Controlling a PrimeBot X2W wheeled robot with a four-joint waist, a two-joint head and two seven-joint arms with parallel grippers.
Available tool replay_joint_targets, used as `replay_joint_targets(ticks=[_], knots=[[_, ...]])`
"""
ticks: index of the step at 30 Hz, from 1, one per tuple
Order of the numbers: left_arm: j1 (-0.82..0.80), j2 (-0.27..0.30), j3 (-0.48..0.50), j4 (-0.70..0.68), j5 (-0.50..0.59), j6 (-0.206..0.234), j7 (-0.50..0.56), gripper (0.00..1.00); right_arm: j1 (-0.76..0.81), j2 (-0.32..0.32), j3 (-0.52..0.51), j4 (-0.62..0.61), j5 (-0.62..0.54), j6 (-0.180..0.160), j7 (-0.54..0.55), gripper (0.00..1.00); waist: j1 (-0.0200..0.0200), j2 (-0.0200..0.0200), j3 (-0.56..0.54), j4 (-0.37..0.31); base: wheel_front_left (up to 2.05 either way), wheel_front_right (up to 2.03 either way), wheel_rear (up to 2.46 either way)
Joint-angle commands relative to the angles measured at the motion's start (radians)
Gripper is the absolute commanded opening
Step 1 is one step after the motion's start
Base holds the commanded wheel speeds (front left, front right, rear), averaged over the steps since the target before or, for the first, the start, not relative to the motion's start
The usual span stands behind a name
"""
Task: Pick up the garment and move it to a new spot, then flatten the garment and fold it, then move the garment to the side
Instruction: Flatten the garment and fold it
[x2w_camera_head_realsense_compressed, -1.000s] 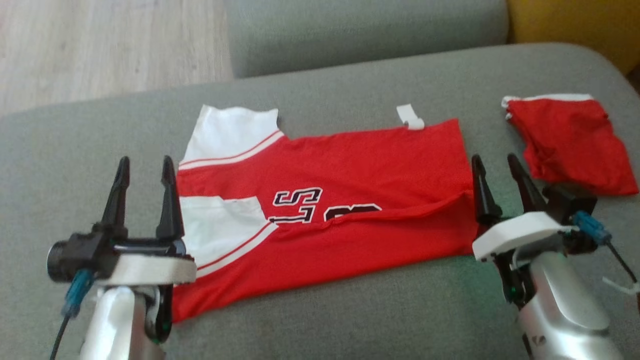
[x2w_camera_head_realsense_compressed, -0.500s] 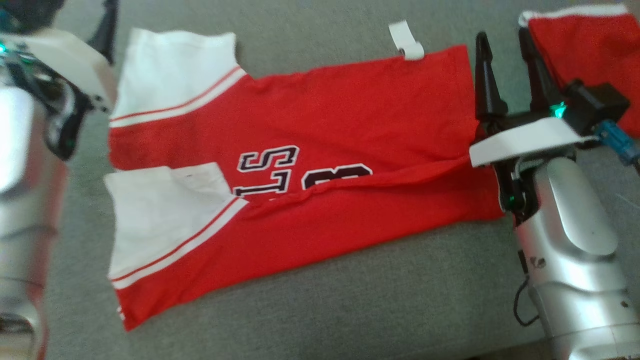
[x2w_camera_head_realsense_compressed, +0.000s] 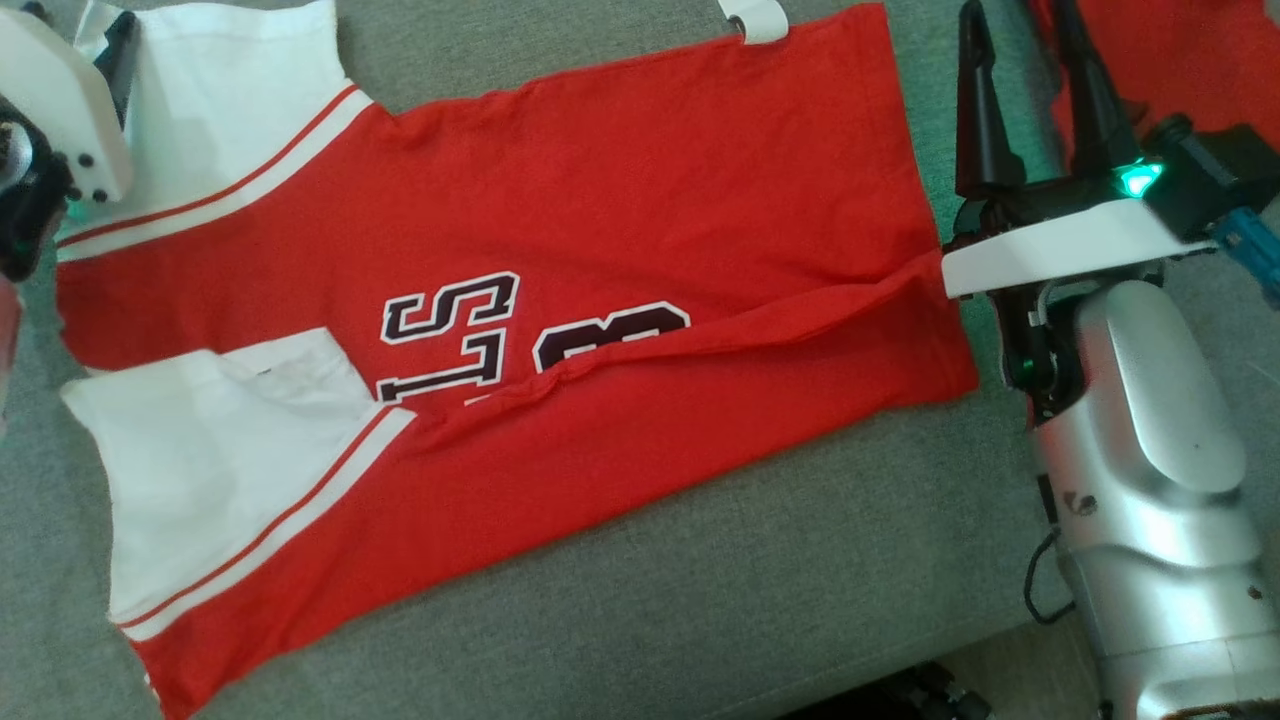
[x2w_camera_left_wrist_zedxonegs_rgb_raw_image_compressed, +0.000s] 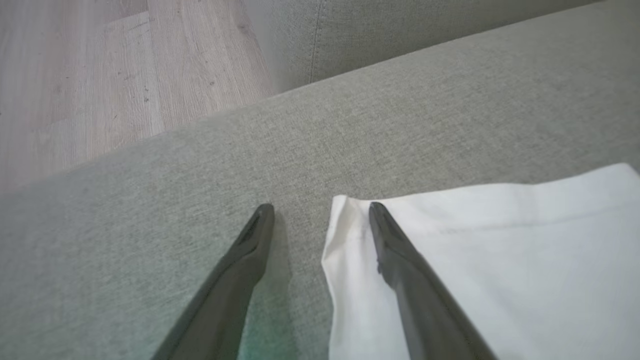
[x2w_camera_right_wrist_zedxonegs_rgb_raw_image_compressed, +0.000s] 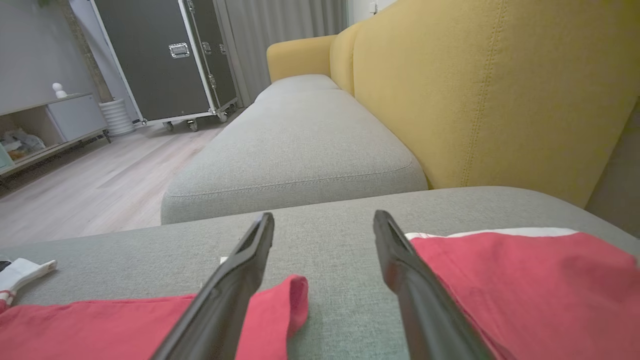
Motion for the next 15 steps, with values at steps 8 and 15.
replay_joint_targets(ticks=[8, 15], knots=[[-0.004, 0.042, -0.066, -0.034, -0.146, 0.002, 0.06, 0.0, -0.008, 0.016, 0.003, -0.013, -0.018, 0.003, -0.011, 1.0, -0.0001, 0.0001, -0.014, 0.018, 0.0, 0.0, 0.0], [-0.014, 0.01, -0.1, -0.06, -0.191, 0.002, -0.125, 0.0, -0.03, -0.017, 0.018, 0.06, -0.056, 0.003, 0.02, 1.0, -0.0001, 0.0001, -0.07, 0.085, 0.0, 0.0, 0.0]])
